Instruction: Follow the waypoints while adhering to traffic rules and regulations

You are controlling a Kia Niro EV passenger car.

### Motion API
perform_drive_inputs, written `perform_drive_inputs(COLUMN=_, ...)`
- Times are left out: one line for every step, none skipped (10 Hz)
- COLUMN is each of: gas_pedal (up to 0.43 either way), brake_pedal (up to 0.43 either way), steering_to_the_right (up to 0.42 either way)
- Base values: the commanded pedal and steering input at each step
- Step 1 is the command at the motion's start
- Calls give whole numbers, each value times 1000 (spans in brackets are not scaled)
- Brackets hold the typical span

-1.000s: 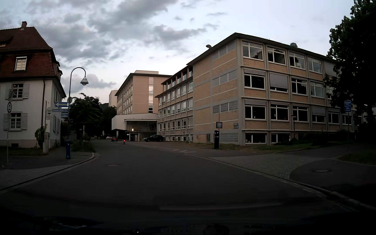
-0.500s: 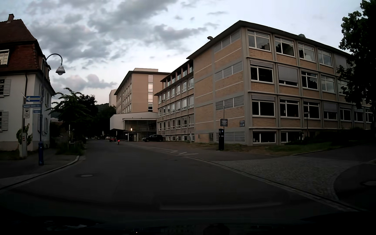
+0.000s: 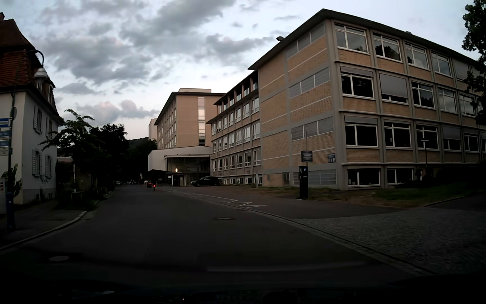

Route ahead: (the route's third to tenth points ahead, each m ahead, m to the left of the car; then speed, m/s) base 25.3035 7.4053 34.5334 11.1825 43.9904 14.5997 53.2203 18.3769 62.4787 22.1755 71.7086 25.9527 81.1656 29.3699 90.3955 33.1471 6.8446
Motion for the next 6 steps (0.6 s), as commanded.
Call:
perform_drive_inputs(gas_pedal=138, brake_pedal=0, steering_to_the_right=-69)
perform_drive_inputs(gas_pedal=138, brake_pedal=0, steering_to_the_right=-72)
perform_drive_inputs(gas_pedal=138, brake_pedal=0, steering_to_the_right=-76)
perform_drive_inputs(gas_pedal=138, brake_pedal=0, steering_to_the_right=-81)
perform_drive_inputs(gas_pedal=138, brake_pedal=0, steering_to_the_right=-86)
perform_drive_inputs(gas_pedal=138, brake_pedal=0, steering_to_the_right=-87)
